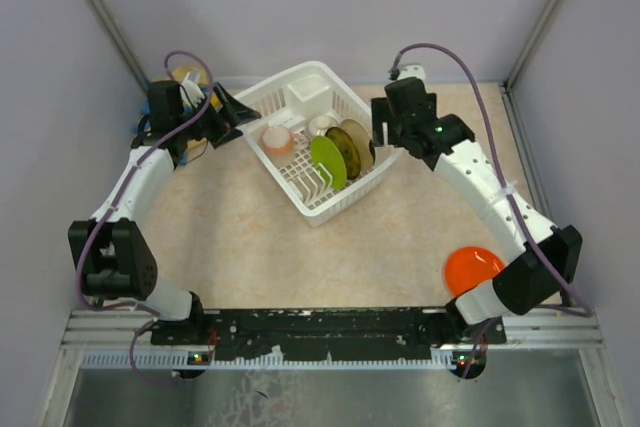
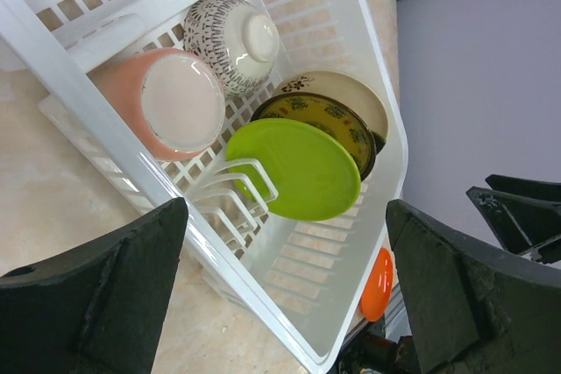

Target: Load the mixed dishes into the dish rack

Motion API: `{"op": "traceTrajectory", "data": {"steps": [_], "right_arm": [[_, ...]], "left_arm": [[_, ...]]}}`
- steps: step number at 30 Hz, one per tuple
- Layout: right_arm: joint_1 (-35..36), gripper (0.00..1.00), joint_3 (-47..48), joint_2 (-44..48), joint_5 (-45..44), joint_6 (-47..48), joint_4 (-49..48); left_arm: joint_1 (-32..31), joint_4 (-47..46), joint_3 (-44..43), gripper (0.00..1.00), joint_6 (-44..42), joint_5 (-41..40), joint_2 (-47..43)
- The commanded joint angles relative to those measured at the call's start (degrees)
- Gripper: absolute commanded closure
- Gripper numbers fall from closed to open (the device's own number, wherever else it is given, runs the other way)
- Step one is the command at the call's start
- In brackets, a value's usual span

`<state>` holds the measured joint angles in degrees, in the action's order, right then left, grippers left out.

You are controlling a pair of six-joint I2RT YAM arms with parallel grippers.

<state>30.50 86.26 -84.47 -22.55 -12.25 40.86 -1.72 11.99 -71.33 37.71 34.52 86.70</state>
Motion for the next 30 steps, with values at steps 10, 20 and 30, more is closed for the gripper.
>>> {"op": "traceTrajectory", "data": {"steps": [10, 20, 30], "right_arm": [[-6.7, 0.04, -9.0, 2.4, -26.7, -38.2, 25.6], [-8.7, 0.01, -24.4, -1.2, -22.2, -61.5, 33.5], [-11.7, 0.00, -32.3, -4.4, -17.4, -68.1, 28.9]], "left_arm": [[-3.6, 4.8, -3.0, 0.00, 1.5, -3.9, -2.4], [-10.6, 12.7, -7.8, 0.00, 0.8, -9.8, -5.5], [-12.2, 15.7, -9.2, 0.00, -1.0, -8.5, -4.1]]}}
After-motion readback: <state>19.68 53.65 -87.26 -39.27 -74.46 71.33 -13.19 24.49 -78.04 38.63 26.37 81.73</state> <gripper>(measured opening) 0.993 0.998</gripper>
